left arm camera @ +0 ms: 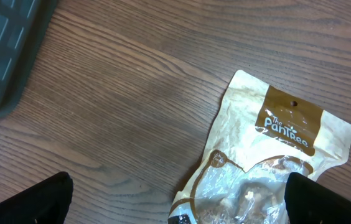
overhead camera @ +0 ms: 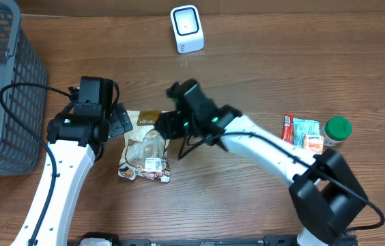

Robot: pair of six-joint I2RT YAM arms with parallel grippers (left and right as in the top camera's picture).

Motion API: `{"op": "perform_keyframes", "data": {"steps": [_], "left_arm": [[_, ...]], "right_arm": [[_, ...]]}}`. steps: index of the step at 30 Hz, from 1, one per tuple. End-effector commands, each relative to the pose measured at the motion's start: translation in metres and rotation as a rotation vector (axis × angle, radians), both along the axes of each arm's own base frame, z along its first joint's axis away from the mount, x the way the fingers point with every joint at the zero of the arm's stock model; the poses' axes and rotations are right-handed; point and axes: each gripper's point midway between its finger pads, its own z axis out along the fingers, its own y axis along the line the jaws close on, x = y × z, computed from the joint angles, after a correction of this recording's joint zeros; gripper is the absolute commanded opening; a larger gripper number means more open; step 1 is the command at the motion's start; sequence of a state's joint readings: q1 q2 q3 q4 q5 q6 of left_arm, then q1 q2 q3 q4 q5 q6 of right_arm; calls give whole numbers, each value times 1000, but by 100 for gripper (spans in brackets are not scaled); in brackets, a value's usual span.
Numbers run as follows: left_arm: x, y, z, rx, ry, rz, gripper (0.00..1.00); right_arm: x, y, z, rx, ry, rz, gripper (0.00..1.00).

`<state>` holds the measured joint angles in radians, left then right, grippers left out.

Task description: Scan the item barcode

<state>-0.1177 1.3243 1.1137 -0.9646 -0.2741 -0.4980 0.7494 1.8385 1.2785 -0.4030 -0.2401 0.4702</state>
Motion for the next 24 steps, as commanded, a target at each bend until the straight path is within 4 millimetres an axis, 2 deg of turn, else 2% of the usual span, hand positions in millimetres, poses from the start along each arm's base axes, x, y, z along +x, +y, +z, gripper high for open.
{"op": "perform_keyframes", "data": {"steps": [1,7,9,16,23,24], "left_arm": [[3,2,8,11,-22,2,100],[3,2,7,11,-21,2,99],[3,2,7,11,-21,2,100],[3,2,8,11,-22,2,99],[3,2,7,11,-21,2,100],[3,2,8,11,-22,2,100]], "right_arm": [[1,-1,-9,-100,-86,-52,62],[-3,3,-9,-127,-120,-54,63],[-3,3,-9,-127,-120,-54,69],[-3,3,-10,-127,-119,-54,76],[-3,3,-10,-127,-119,-54,77],[-3,3,-10,-127,-119,-54,79]]}}
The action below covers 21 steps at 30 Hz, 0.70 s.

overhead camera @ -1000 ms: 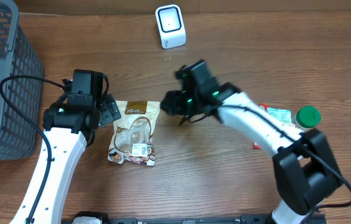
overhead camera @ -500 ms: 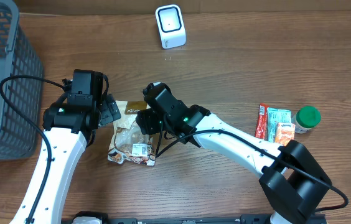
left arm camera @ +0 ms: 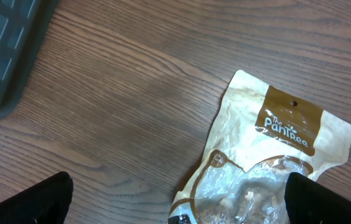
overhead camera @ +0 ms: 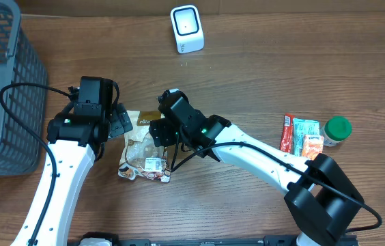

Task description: Scan the item barcode

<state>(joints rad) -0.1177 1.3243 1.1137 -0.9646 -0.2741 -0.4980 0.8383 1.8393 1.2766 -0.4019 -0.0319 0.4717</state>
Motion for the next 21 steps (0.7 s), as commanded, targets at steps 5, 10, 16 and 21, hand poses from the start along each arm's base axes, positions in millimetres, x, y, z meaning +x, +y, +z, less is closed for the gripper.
{"op": "perform_keyframes", "data": {"steps": [5,10,16,21], "left_arm": [[3,2,8,11,-22,2,99],[3,2,7,11,-21,2,100],[3,2,7,11,-21,2,100],[3,2,7,11,-21,2,100]], "right_arm": [[2,-3,-4,-11,-4,-13,82],[2,-3,-4,-11,-4,-14,82],[2,-3,-4,-12,-5,-14,83],[1,-4,-5,-15,-1,-14,84]]}}
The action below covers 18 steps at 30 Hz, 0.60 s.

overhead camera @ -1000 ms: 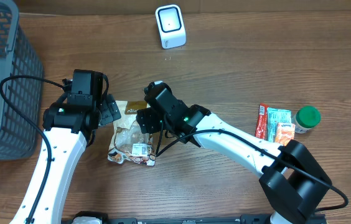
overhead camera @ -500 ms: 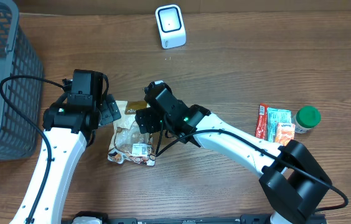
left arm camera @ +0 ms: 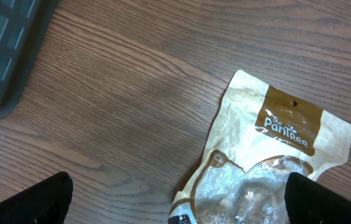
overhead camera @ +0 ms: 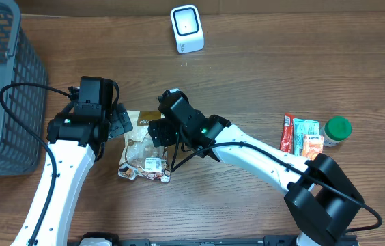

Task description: Scan the item barcode

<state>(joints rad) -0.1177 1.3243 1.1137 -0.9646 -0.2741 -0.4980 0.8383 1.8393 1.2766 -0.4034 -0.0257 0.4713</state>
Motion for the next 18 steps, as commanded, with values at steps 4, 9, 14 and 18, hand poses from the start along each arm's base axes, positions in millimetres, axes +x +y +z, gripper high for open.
{"op": "perform_keyframes", "data": {"steps": [4,9,14,18], "left_arm": [[3,2,7,11,-21,2,100],[3,2,7,11,-21,2,100],[5,1,8,6,-28,7,99],[19,-9,13,-53,-92,-5,100]], "right_arm": [[1,-3,-5,-12,3,-11,84],[1,-3,-5,-12,2,-11,85],[1,-3,-5,-12,3,-11,88],[0,-4,-6,-17,7,-11,88]]}}
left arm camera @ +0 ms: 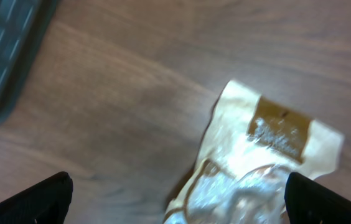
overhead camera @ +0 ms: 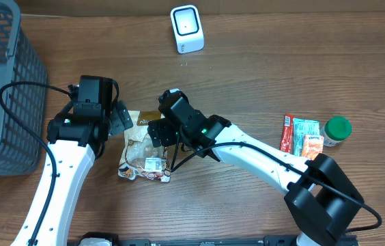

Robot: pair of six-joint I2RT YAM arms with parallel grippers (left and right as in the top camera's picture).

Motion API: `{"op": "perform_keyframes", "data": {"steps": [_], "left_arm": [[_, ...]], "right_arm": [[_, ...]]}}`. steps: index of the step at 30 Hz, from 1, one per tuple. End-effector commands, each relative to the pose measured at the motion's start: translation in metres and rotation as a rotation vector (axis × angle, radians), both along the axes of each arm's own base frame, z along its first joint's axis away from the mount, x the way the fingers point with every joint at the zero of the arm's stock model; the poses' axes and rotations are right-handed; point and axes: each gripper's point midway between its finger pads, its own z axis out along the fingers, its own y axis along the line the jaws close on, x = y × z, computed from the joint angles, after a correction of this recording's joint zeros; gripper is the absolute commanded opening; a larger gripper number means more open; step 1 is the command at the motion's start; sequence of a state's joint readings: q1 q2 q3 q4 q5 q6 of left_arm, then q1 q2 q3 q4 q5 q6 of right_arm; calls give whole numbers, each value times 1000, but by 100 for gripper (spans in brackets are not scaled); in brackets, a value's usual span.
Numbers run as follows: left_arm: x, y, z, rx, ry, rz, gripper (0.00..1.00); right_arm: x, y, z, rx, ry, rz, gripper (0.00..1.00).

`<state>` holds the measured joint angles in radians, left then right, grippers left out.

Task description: Scan the item barcode

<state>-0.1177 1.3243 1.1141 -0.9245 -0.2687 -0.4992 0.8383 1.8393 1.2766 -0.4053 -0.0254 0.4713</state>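
Note:
A tan and clear snack bag [overhead camera: 143, 156] lies flat on the wooden table, with a white barcode label [overhead camera: 153, 164] near its lower end. The white scanner [overhead camera: 186, 29] stands at the far edge. My left gripper [overhead camera: 117, 120] hovers at the bag's upper left corner. In the blurred left wrist view the left gripper [left arm camera: 175, 208] is open, its dark fingertips [left arm camera: 32, 200] wide apart, and the bag [left arm camera: 256, 155] lies between and beyond them. My right gripper [overhead camera: 157, 132] is down over the bag's upper part; how its jaws stand is hidden.
A grey mesh basket [overhead camera: 1, 89] fills the left edge. At the right stand a red packet [overhead camera: 287, 132], small teal and orange packets [overhead camera: 306, 134] and a green-lidded jar [overhead camera: 336, 130]. The right arm stretches across the table's middle.
The left wrist view has gone blurred and the bag sits slightly lower and to the left in it, so the left gripper has shifted a little. The right gripper stays on the bag.
At first my right gripper hung just right of the bag's top while the left gripper stood open at its upper left. Then the right gripper was down over the bag's upper part and stayed there. Now the left gripper has shifted slightly.

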Motion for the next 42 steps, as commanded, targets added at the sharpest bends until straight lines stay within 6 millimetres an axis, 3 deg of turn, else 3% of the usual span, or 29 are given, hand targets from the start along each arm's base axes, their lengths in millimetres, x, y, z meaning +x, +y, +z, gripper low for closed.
{"op": "perform_keyframes", "data": {"steps": [1,3,6,8,11,12,13,18,24,34,42], "left_arm": [[12,-9,10,-52,-61,-8,100],[14,-19,9,-107,-63,-27,99],[0,-54,2,-291,8,-117,100],[-1,-58,2,-308,15,-145,98],[-5,-46,-2,-233,35,-139,26],[-6,-41,-2,-209,40,-126,8],[-9,-30,-5,-164,51,-64,4],[-14,-16,-22,-114,86,29,4],[-9,-16,-54,-103,155,35,4],[12,-32,-110,-144,258,-50,4],[7,-33,-119,-129,309,-107,4]], "right_arm": [[0,-4,-6,-17,7,-10,88],[0,-4,-6,-18,5,-8,88],[0,-4,-6,-18,5,-8,88],[0,-4,-6,-19,6,-7,88],[-1,-5,-7,-24,10,-9,88],[-1,-5,-7,-24,11,-8,88],[-1,-6,-8,-29,10,-11,88],[5,-15,-10,-69,-15,-46,88],[8,-23,-12,-88,-9,-66,88],[30,-77,-24,-136,86,-296,89],[33,-91,-27,-155,106,-324,89]]}}
